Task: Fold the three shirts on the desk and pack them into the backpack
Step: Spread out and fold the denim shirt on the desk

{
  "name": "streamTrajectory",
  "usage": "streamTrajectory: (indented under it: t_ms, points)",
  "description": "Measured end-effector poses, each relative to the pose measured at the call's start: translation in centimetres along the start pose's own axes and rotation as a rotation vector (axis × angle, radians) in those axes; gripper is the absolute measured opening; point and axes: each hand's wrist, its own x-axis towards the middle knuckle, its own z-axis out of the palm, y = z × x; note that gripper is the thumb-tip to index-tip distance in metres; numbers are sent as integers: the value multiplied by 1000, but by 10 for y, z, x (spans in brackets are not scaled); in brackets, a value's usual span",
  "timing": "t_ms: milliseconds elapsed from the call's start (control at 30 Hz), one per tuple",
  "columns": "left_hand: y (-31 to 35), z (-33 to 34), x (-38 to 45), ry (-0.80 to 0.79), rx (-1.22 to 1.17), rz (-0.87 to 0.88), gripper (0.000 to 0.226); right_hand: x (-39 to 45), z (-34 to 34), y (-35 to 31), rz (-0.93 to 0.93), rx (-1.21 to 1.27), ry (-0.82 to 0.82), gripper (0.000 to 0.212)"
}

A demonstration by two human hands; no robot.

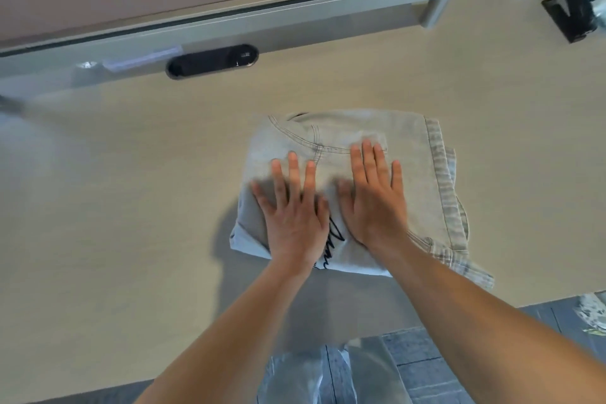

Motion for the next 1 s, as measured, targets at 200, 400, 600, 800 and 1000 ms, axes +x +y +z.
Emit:
streamTrajectory:
  t_ms: [200, 400, 600, 800, 1000]
  points:
    - [-5, -29, 4, -50, -34, -4, 72, 5, 1, -9, 32, -32, 7, 69]
    - [-50, -62, 5, -57, -166, -195, 79, -15, 5, -49, 236, -20, 61, 68]
    - [-89, -58, 26, -143, -449, -285, 85, -21, 18, -60, 285, 53, 92, 70]
    - [-89, -58, 34, -132, -696, -301, 82, -21, 19, -60, 290, 67, 58, 69]
    - [-90, -67, 30, -194, -742, -292, 82, -20, 18, -60, 301, 80, 32, 68]
